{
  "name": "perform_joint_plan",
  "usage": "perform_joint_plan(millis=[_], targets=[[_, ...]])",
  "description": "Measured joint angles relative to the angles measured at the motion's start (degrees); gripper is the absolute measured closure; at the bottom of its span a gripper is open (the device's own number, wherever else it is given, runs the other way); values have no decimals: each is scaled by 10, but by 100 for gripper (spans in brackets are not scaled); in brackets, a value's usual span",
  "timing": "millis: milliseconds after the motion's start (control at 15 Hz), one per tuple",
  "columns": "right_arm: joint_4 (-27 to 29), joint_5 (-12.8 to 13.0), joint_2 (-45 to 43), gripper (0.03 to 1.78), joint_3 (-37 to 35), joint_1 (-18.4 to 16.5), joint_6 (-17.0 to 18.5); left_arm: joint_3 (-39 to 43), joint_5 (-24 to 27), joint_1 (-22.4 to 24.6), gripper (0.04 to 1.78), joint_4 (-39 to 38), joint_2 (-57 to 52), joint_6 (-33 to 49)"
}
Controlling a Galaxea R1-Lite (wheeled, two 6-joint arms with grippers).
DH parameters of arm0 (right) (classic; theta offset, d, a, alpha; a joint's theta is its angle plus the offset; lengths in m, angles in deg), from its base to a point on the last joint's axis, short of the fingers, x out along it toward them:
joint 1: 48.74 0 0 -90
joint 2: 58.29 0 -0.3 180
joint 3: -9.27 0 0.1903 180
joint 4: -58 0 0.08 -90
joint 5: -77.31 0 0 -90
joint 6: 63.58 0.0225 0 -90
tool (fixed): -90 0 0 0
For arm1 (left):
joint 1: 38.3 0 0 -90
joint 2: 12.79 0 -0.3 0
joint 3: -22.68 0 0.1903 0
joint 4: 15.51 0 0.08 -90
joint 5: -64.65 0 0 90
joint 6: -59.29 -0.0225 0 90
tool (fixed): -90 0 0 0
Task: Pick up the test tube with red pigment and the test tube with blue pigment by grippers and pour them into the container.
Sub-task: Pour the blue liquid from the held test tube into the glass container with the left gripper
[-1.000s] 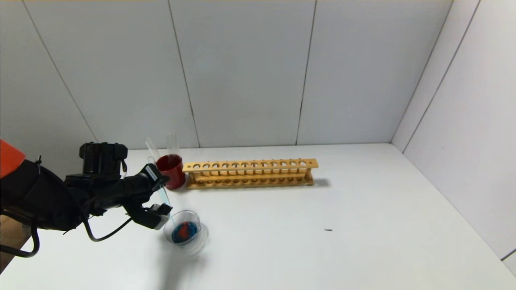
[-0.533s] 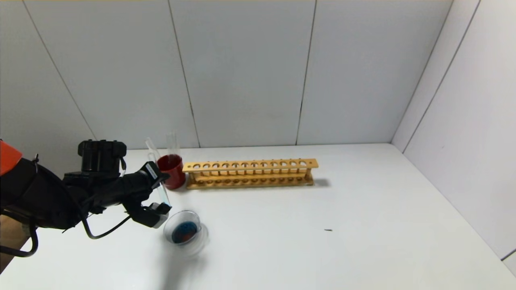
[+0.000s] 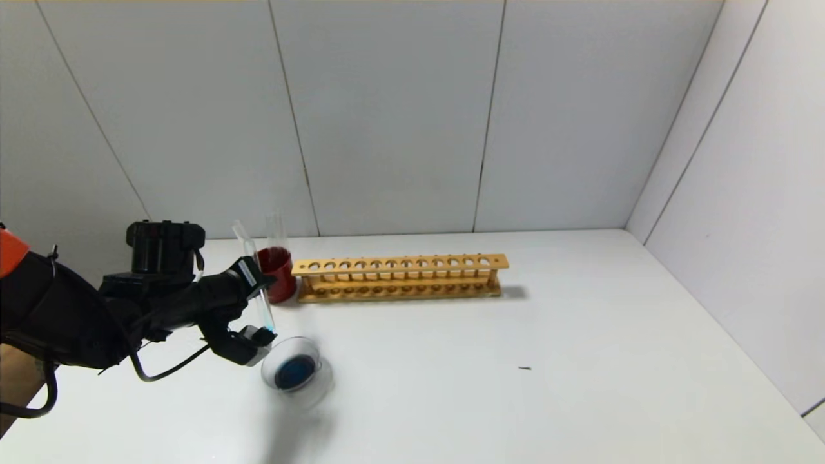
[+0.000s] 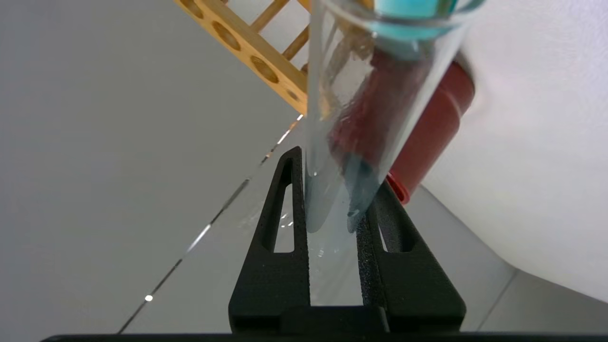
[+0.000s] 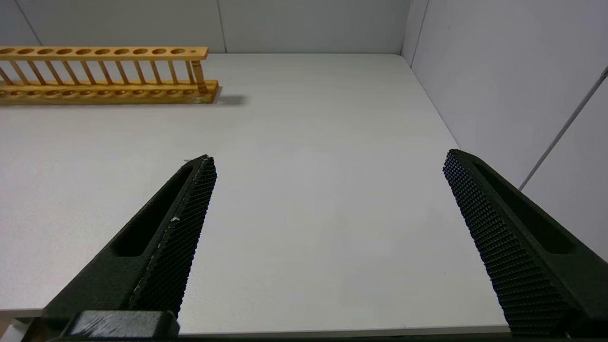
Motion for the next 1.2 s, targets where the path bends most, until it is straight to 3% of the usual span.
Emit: perform_joint_plan(millis=[533, 933, 1200], targets=[[0, 0, 0, 6, 0, 0, 0, 10, -1, -6, 149, -4, -36, -54], [0, 0, 0, 6, 0, 0, 0, 62, -19, -5, 149, -113, -48, -72], [0, 0, 0, 6, 0, 0, 0, 71, -21, -6, 149, -109, -54, -60]])
